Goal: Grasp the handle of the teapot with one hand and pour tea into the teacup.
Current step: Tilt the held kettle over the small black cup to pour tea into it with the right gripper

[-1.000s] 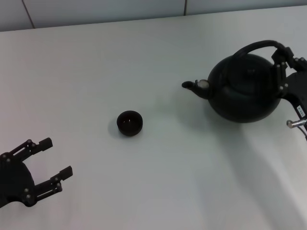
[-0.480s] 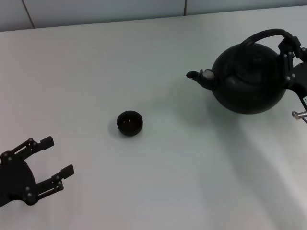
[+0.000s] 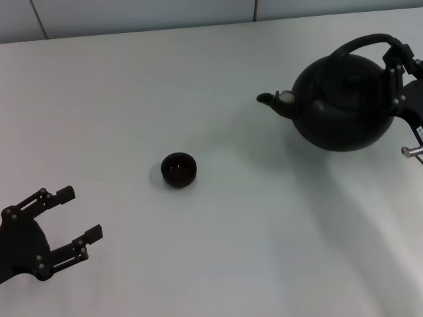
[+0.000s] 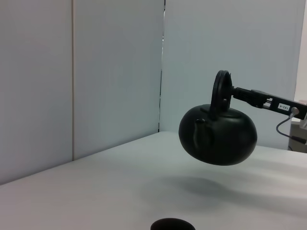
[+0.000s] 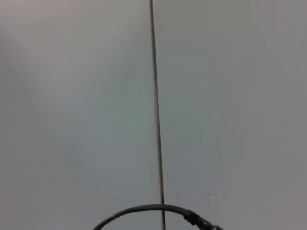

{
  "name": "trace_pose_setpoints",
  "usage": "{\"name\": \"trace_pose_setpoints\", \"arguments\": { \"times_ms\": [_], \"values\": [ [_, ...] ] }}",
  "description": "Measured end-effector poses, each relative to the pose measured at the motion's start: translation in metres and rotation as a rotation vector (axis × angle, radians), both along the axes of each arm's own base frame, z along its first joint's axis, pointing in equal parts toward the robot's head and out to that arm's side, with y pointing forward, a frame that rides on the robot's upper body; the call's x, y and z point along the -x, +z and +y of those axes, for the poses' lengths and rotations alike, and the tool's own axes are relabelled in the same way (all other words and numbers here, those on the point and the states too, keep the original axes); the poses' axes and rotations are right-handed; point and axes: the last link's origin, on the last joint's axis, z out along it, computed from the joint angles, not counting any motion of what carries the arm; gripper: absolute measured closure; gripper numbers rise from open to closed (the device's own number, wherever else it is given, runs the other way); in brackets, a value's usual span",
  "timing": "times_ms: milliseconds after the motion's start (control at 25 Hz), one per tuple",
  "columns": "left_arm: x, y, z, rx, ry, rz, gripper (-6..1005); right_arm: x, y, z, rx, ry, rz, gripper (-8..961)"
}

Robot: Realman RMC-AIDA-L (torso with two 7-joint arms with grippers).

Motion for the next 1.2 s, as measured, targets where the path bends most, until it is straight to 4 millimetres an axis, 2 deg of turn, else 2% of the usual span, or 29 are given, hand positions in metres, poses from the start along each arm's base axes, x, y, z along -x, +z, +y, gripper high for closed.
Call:
{"name": "trace_pose_setpoints", "arguments": {
  "times_ms": [200,320,360,400,560,760,1000,1200],
  "values": [
    [-0.001,0.0,0.0,-0.002,0.001,-0.006,186,0.003,0.007,0.014,0.055,0.046,0.025,827],
    [-0.002,-0.002,0.002,-0.001,-0.001,-0.01,186,0.01,0.01,0.033,0.157,0.099,0.036,827],
    [-0.003,-0.003,0.002,0.001,0.0,-0.015,186,0.018,0.009,0.047,0.239,0.132,0.031,827],
    [-0.003,-0.003,0.002,0.001,0.0,-0.015,186,0.018,0.009,0.047,0.239,0.132,0.031,827],
    [-0.003,-0.004,0.002,0.004,0.002,-0.02,186,0.042,-0.002,0.083,0.422,0.168,-0.008,827],
    [-0.005,-0.005,0.002,0.0,0.0,-0.032,186,0.059,-0.015,0.1,0.52,0.18,-0.051,827],
    [-0.005,-0.004,0.003,-0.011,-0.002,-0.038,187,0.062,-0.018,0.103,0.537,0.179,-0.066,827],
    [-0.005,-0.004,0.003,-0.012,-0.003,-0.038,187,0.062,-0.014,0.105,0.531,0.192,-0.105,827]
  ]
}}
